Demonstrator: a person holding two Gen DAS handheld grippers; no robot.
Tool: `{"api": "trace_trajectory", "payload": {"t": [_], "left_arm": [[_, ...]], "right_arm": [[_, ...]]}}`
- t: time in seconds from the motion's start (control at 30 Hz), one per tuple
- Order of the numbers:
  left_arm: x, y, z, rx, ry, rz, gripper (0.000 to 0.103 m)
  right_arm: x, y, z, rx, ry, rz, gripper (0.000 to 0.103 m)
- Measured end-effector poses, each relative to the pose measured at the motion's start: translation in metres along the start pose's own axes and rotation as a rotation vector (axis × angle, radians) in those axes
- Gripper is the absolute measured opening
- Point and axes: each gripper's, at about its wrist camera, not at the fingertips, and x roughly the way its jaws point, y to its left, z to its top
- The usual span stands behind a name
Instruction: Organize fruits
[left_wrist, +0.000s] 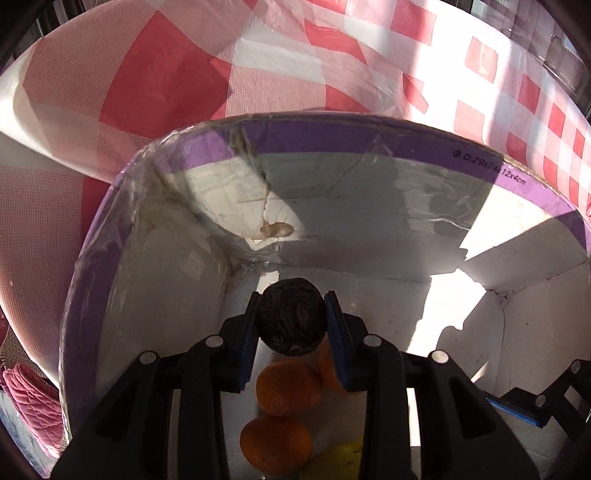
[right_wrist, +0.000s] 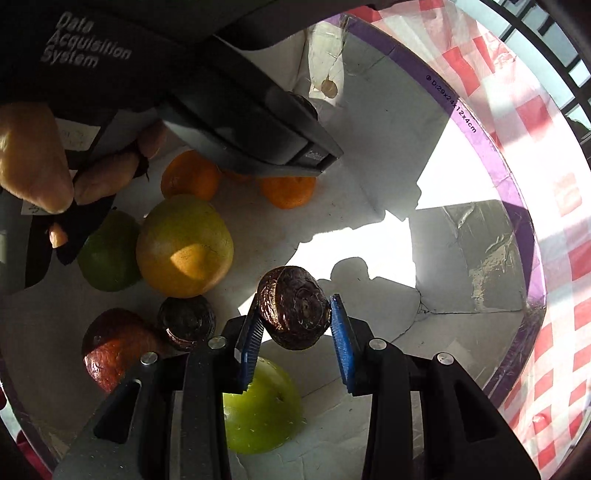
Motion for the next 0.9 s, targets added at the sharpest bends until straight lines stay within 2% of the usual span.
{"api": "trace_trajectory", "payload": {"t": [0.07, 0.13, 0.2, 0.23, 0.27, 0.3, 0.33, 0.37, 0.43, 0.53, 0.63, 0.77, 0.83, 0.9], "left_arm": [[0.000, -0.001, 0.000, 0.001, -0.004, 0.008, 0.035], [-0.003, -0.001, -0.001, -0.001, -0.017, 0.000, 0.038], [-0.012, 0.002, -0.006, -0.019, -0.034, -0.044, 0.047], [-0.018, 0.002, -0.008, -0.028, -0.048, -0.067, 0.055], [-0.027, 0.003, -0.011, -0.034, -0.074, -0.083, 0.062], [-0.037, 0.003, -0.014, -0.038, -0.106, -0.083, 0.066], [-0.049, 0.002, -0.018, -0.041, -0.144, -0.077, 0.076], [-0.061, 0.002, -0.023, -0.045, -0.182, -0.064, 0.090], [-0.091, 0.002, -0.034, -0.049, -0.275, -0.004, 0.101], [-0.125, 0.001, -0.047, -0.043, -0.352, 0.038, 0.101], [-0.149, 0.008, -0.066, -0.048, -0.377, 0.114, 0.101], [-0.158, 0.018, -0.089, -0.055, -0.362, 0.203, 0.101], [-0.154, 0.023, -0.095, -0.054, -0.335, 0.215, 0.101], [-0.147, 0.029, -0.102, -0.058, -0.297, 0.193, 0.101]], "right_arm": [[-0.003, 0.000, -0.001, 0.000, -0.015, -0.008, 0.038], [-0.007, 0.003, -0.004, 0.004, -0.046, -0.011, 0.050], [-0.016, 0.003, -0.006, 0.020, -0.102, -0.025, 0.062], [-0.021, 0.004, -0.009, 0.025, -0.129, -0.036, 0.068], [-0.025, 0.005, -0.011, 0.033, -0.152, -0.045, 0.070], [-0.029, 0.005, -0.013, 0.041, -0.169, -0.049, 0.072], [-0.032, 0.007, -0.015, 0.042, -0.178, -0.051, 0.076], [-0.035, 0.010, -0.017, 0.037, -0.187, -0.056, 0.078], [-0.040, 0.019, -0.023, 0.011, -0.200, -0.079, 0.084], [-0.047, 0.030, -0.030, -0.016, -0.209, -0.094, 0.085], [-0.053, 0.037, -0.038, -0.016, -0.221, -0.093, 0.086], [-0.058, 0.040, -0.043, -0.018, -0.231, -0.092, 0.086], [-0.059, 0.045, -0.048, -0.020, -0.234, -0.094, 0.086], [-0.062, 0.054, -0.048, -0.020, -0.236, -0.098, 0.086]]}}
